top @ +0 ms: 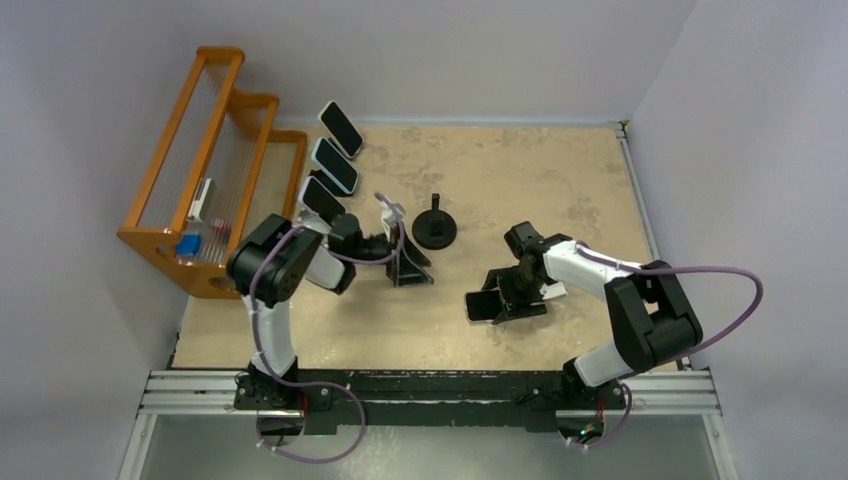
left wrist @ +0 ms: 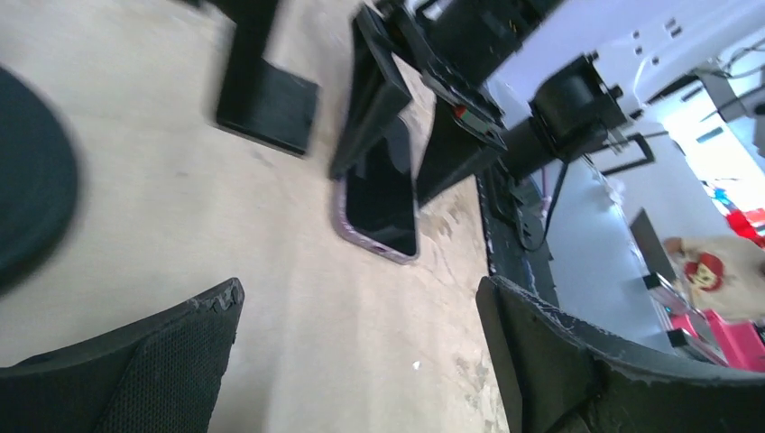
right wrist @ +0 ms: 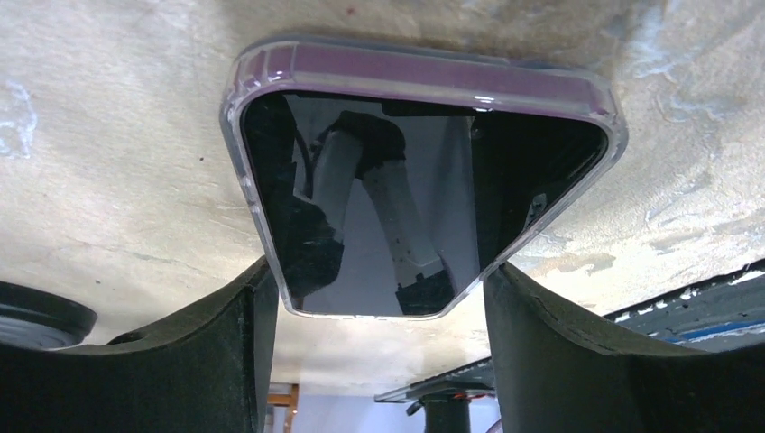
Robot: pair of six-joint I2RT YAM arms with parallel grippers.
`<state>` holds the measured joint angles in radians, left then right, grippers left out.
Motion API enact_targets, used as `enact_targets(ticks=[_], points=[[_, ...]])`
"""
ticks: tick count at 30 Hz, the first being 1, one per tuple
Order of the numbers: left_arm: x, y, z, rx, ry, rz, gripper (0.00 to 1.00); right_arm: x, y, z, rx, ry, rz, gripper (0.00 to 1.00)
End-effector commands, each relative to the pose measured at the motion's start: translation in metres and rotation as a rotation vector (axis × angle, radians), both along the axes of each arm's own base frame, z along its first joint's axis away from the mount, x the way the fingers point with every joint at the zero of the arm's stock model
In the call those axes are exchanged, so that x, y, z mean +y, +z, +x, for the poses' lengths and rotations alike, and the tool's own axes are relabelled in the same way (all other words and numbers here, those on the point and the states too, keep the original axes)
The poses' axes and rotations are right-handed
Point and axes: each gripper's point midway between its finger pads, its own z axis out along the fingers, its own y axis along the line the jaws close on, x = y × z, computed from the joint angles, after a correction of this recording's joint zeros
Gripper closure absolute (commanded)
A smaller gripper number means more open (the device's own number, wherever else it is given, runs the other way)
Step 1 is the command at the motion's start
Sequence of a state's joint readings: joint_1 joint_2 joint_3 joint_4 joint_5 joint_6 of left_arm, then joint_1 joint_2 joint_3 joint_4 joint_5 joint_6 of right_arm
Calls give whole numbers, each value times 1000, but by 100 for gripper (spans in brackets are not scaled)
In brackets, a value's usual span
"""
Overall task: Place the phone on the phone stand
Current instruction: Pick up the phone at the center of the board.
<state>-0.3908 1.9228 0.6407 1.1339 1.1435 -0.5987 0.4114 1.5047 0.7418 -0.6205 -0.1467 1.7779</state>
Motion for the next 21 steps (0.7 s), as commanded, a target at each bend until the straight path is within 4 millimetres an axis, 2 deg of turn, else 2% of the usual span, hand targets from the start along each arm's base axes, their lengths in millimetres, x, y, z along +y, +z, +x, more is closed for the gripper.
enact_targets(ticks=[1,3,4,6,11,17,21], points=[[-32,5,-37,13,-70,-130,0,-4,-2,37,-181,84,-56,72],[-40,-9,-46,111,-102,-141,1,4,2,44,-226,105,-14,79],[-44,-16,-47,142,-102,-134,7,7,4,46,-241,110,3,80],[-50,-25,-48,168,-63,-127,11,12,8,49,-277,116,37,80],[-63,-33,-51,232,-45,-119,13,26,20,59,-379,120,129,82],[-76,-51,-52,244,-2,-22,15,32,27,68,-415,157,142,82],[-83,-58,-54,217,12,56,20,34,32,70,-435,161,152,81]])
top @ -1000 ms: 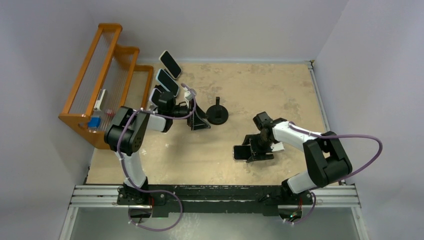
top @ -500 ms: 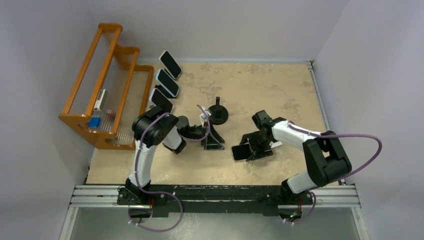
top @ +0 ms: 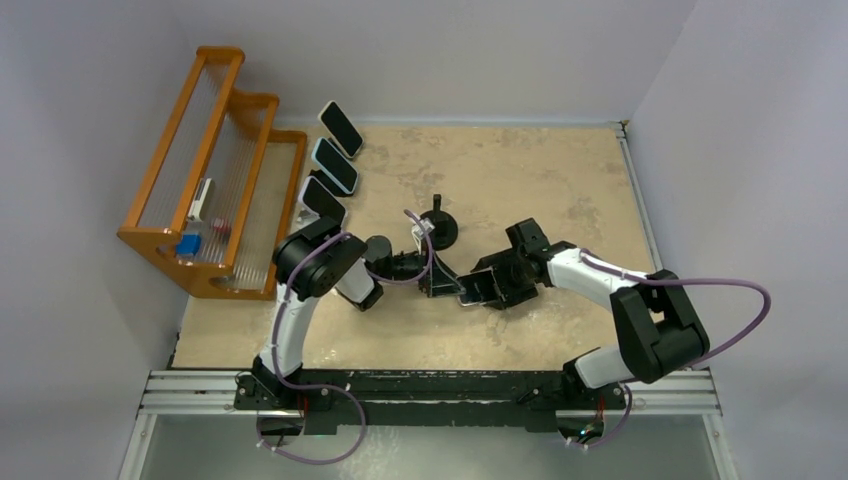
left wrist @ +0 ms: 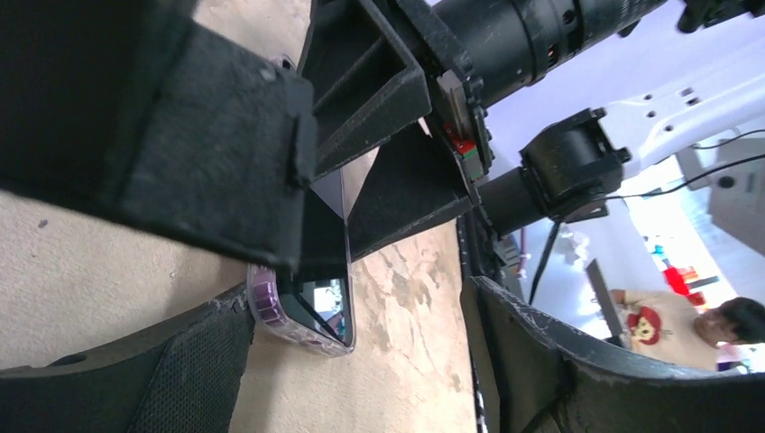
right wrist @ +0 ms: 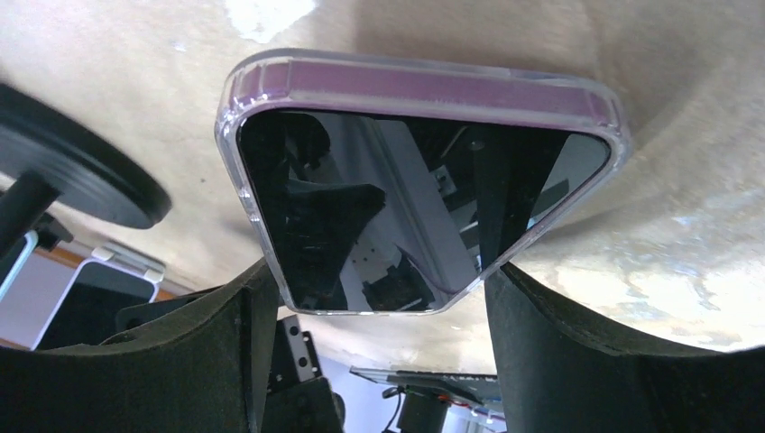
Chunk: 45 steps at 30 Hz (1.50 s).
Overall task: Place the phone on the phone stand
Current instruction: Pick up the phone at the center of the board.
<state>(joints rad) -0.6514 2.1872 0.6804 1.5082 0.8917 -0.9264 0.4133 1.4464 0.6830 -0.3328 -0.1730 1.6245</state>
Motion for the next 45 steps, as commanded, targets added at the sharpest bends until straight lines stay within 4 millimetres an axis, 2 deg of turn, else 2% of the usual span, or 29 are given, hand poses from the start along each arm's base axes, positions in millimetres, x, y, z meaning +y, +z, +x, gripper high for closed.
enact_targets(ticks=[1,4,7,9,10,11,12,14,16,17,19,21,23,24,26,27,29,32,36,39,42,45], points=[[-6,-31,-17,16,0,137,21,12,20,33,-149,3,47,81],[-11,-38,-17,6,3,173,25,16,24,34,-165,16,66,81],[-14,-43,-19,8,-6,181,37,19,30,35,-183,25,83,80],[-16,-45,-21,13,-18,174,56,23,35,36,-198,34,102,79],[-16,-46,-22,18,-23,172,70,24,36,37,-205,38,108,79],[-16,-47,-23,22,-21,169,90,25,38,36,-210,43,112,78],[-16,-46,-24,16,-19,162,100,26,39,37,-221,49,115,77],[-14,-43,-26,-3,-19,144,100,27,44,39,-252,69,122,66],[-8,-39,-33,-28,-20,123,100,30,53,44,-321,109,126,41],[-6,-38,-35,-36,-21,118,100,30,60,46,-365,127,128,35],[1,-37,-41,-45,-22,122,100,29,75,51,-489,199,108,28],[9,-29,-50,-69,-22,100,100,22,95,57,-657,288,38,25],[17,-17,-57,-109,-11,84,100,14,123,60,-841,319,-2,19],[20,-10,-58,-135,-1,80,100,12,149,63,-992,335,-17,16],[27,1,-59,-179,27,89,100,6,186,58,-1196,348,-37,4],[29,10,-59,-206,37,89,100,5,199,54,-1274,375,-54,2],[32,30,-58,-271,51,83,100,10,210,48,-1370,486,-80,1],[39,64,-56,-367,70,62,100,22,216,39,-1495,653,-98,3],[67,108,-46,-444,112,26,100,25,236,-1,-1810,671,10,7],[90,137,-38,-498,135,19,100,29,232,-28,-1945,742,74,10],[93,155,-40,-526,143,15,100,38,236,-54,-2052,851,171,12],[94,156,-42,-519,140,14,100,41,250,-77,-2166,917,257,13]])
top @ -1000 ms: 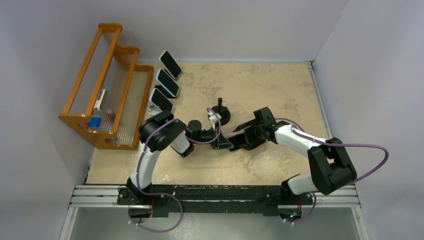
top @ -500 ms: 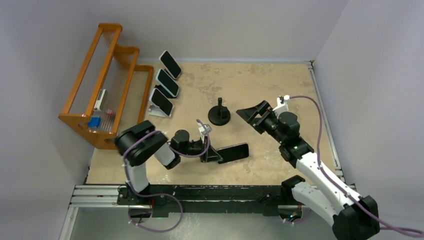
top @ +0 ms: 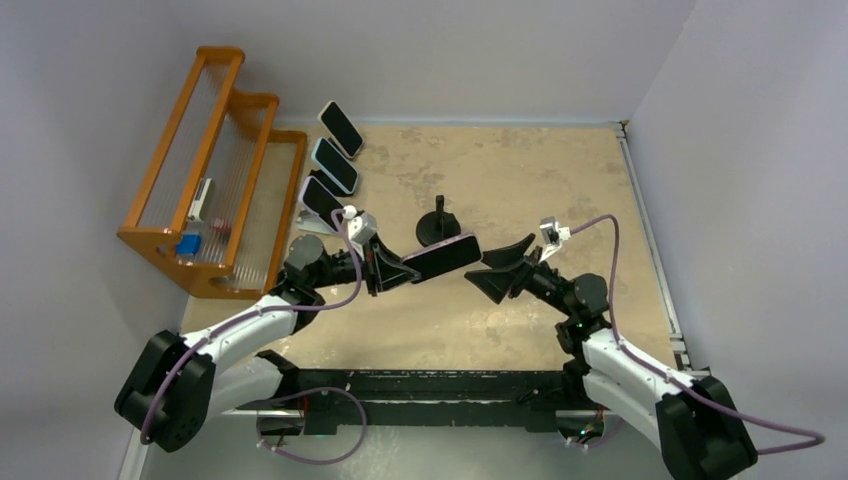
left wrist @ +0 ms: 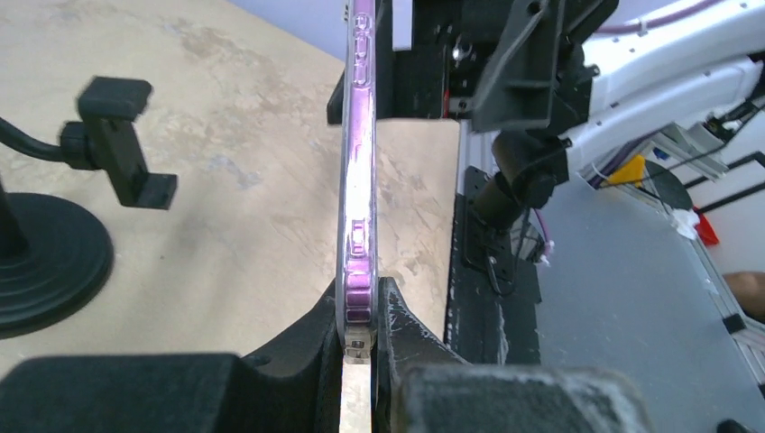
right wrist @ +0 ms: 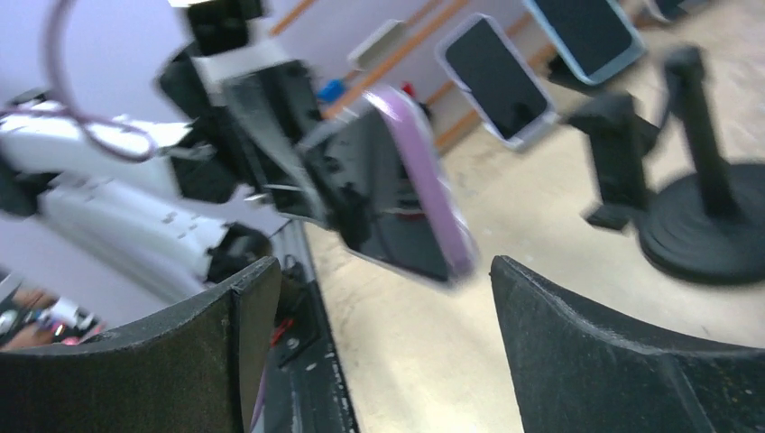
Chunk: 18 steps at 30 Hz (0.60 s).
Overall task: Place the phone on the phone stand
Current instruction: Pick up the phone at the center of the board.
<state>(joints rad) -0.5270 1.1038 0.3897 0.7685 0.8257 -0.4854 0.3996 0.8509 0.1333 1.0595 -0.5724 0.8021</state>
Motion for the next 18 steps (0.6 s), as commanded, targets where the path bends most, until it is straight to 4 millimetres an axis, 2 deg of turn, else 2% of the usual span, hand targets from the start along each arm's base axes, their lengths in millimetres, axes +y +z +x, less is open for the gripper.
enact_targets(ticks=[1,4,8,13,18], points=[[-1,12,-8,-40,-54,8,100,5,71,-53,-425,214,108,13],[-2,17,-12,-45,-77,-2,100,7,74,-53,-481,226,98,14],[-3,22,-19,-45,-125,-9,100,15,70,-48,-514,280,48,16],[-4,27,-21,-46,-145,-10,100,26,60,-41,-511,366,-8,25],[-5,27,-17,-45,-139,-7,100,35,47,-16,-474,370,-104,32]])
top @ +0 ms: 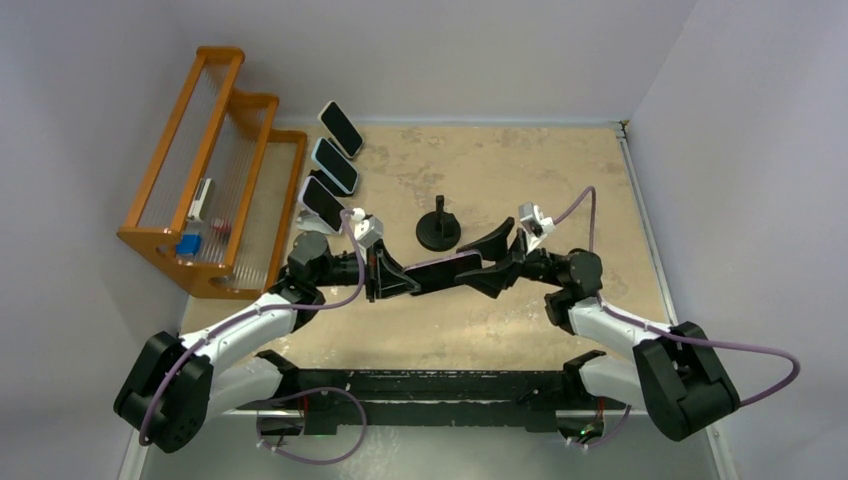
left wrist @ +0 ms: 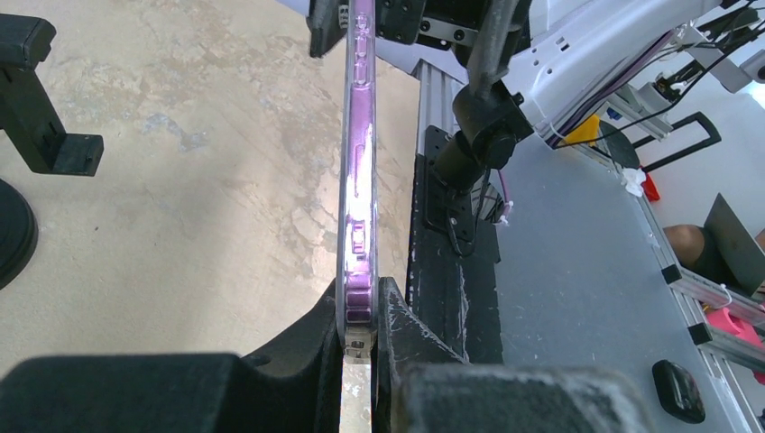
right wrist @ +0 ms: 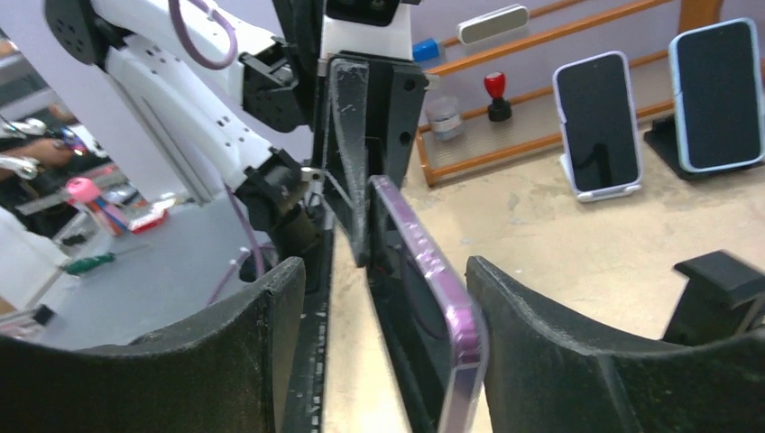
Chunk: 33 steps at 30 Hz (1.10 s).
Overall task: Place the phone on the phone stand
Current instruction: Pick up the phone at the center of the board.
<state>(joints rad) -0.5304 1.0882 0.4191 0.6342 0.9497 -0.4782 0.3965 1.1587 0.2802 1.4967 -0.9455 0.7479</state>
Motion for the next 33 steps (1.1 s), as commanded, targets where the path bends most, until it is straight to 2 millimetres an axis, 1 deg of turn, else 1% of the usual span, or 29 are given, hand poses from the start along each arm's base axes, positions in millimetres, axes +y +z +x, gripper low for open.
enact_targets(ticks=[1,3,7,11,15,21,23,25,29,33], points=[[-5,34,7,-106,-13,-60,100,7,7,12,-132,17,-78,34],[-6,34,7,-102,-21,-60,100,8,4,17,-125,9,-103,38],[-7,36,7,-101,-31,-64,100,10,-4,24,-103,4,-133,40],[-6,40,5,-109,-37,-69,100,13,-19,34,-64,-15,-180,34],[-4,45,2,-118,-38,-68,100,14,-33,39,-32,-13,-209,34],[-4,45,1,-116,-44,-61,100,16,-37,33,-22,32,-197,53],[-4,42,1,-111,-45,-60,100,16,-38,31,-20,42,-197,53],[-5,40,3,-108,-41,-59,100,16,-38,28,-17,58,-198,52],[-5,40,5,-109,-30,-57,100,15,-40,22,-7,82,-195,41],[-5,40,7,-110,-24,-54,100,12,-44,7,5,117,-173,35]])
